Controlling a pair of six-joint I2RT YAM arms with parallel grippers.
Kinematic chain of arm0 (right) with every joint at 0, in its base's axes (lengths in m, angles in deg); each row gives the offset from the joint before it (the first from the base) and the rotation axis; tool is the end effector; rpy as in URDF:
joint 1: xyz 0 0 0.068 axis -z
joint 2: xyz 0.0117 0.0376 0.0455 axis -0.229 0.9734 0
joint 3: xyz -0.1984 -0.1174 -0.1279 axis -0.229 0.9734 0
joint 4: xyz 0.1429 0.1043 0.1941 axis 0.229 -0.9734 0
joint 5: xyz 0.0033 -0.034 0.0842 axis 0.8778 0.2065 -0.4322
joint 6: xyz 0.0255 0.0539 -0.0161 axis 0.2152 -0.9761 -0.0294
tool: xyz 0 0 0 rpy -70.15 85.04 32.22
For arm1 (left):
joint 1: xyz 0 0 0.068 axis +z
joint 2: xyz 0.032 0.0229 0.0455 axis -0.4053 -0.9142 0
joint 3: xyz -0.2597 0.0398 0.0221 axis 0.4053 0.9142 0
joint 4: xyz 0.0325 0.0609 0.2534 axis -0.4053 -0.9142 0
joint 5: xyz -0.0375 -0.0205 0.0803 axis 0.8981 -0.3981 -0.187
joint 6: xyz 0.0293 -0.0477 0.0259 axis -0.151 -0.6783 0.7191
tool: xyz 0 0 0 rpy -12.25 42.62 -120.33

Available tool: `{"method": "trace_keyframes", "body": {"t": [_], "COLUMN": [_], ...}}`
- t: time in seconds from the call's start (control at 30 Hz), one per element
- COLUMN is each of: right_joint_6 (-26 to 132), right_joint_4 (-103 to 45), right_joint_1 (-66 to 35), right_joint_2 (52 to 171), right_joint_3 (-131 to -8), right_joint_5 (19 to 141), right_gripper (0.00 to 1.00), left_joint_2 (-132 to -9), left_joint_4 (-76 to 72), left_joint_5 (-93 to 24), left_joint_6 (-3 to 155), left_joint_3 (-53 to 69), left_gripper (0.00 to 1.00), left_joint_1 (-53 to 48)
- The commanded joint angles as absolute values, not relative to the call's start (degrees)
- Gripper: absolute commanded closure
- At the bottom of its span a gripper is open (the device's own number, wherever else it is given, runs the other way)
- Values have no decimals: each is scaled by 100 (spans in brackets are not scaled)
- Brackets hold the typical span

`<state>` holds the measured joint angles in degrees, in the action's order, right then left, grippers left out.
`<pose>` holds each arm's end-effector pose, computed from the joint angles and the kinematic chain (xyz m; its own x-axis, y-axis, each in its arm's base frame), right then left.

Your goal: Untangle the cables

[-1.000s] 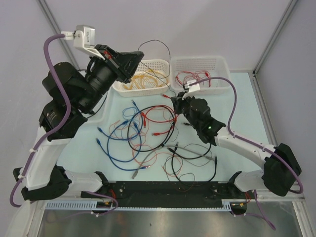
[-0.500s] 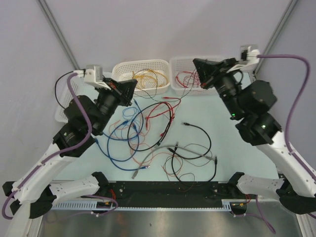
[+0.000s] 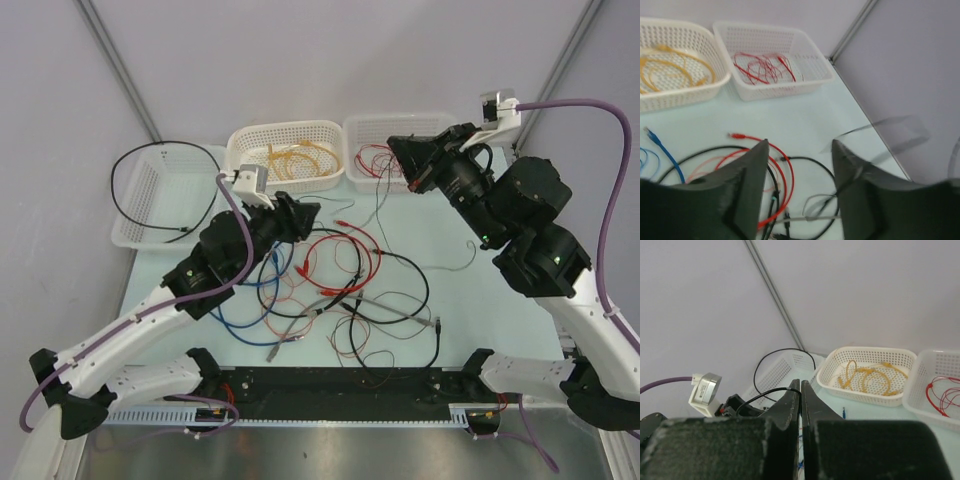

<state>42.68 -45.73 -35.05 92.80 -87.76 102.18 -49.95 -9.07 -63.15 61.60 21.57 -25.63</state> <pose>0.1404 0.1405 0.5466 -0.0163 0.4088 -0.9125 -0.5883 0.7340 0.3393 0.1636 -0.1672 0.3946 -0.2269 -0.3627 -0.9038 0.4345 0.7928 -0.4273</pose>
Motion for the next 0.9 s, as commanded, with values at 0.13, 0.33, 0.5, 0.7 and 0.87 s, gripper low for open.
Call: {"method": "trace_keyframes", "body": {"t": [0.13,0.33,0.5,0.7,0.87], "right_joint_6": [4433,4442,4477,4513,4232], "right_joint_4": [-4963,-5016,-5122,-5429,-5762], "right_joint_1": [-3537,-3536,-3537,-3300,-2317], "right_joint_2": [9222,9134,9108,9047,9152], "right_joint_3": [-9047,-8880,-8792,-8310,-7756], "right_joint_5": [10316,10431,10536,10861,10502], "right_gripper": [100,100,100,100,100], "left_joint_2": [-4942,-4924,-4810,-4248,-4107], "left_joint_4": [-792,-1319,-1479,-539,112], "left_joint_5": [-6473,-7159,-7380,-5967,-4455], "left_joint_6": [5802,5802,5662,6048,6127], "left_joint_3": [2496,2557,2856,3225,3190], "left_gripper": [0,0,0,0,0], "left_joint_1": [-2557,-2557,-2557,-2549,-2557]}}
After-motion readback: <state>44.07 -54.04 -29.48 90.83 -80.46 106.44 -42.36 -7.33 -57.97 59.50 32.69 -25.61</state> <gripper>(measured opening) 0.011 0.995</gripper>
